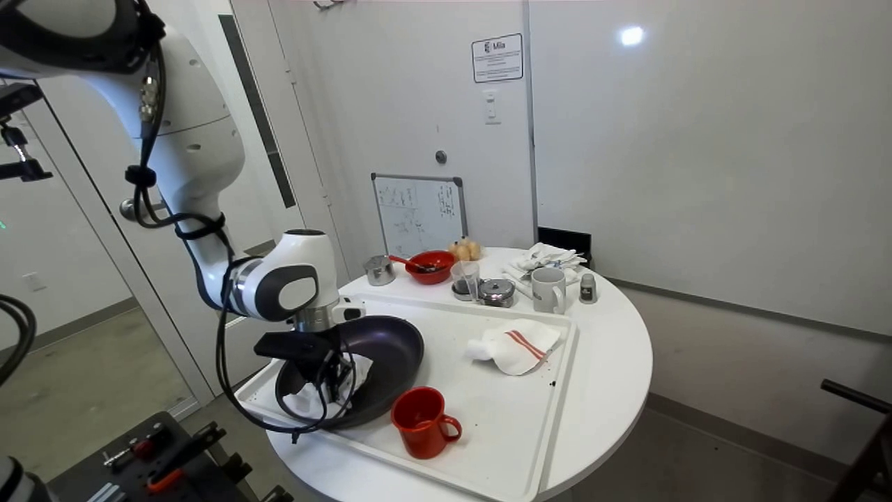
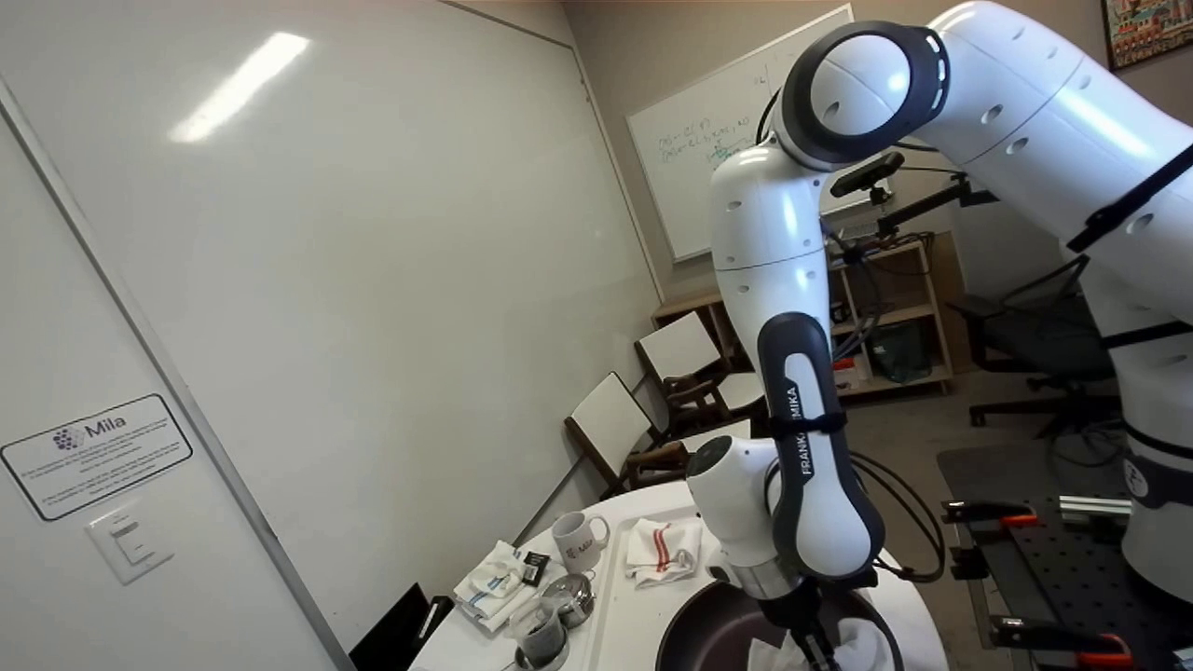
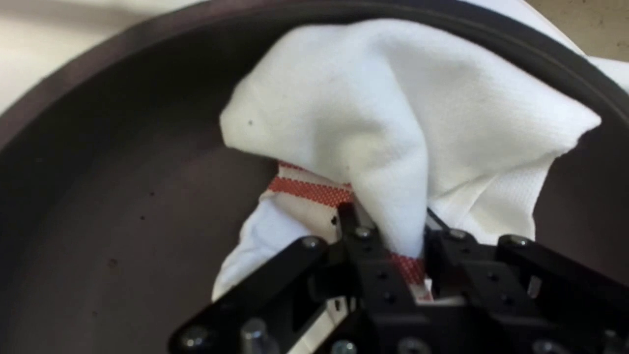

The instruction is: Use the towel next to the red mug to wipe the black pan

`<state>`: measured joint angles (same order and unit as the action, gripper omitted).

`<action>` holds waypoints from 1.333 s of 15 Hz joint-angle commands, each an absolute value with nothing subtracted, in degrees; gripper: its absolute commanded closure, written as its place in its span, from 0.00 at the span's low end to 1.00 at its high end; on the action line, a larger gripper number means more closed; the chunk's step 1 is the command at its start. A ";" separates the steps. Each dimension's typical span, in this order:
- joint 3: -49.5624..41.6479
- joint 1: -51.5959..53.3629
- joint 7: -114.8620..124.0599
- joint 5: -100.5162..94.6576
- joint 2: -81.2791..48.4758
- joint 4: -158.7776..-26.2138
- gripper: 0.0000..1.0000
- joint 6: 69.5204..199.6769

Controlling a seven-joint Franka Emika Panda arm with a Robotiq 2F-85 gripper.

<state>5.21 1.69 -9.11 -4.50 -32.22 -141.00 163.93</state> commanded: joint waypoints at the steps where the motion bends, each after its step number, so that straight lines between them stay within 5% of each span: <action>1: 5.28 3.36 -8.70 -5.56 -31.35 -142.06 0.96 163.45; 20: 5.61 -2.77 -9.92 -4.41 -33.90 -137.78 0.96 171.05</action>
<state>4.93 -1.71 -9.31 -4.63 -33.32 -138.02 169.29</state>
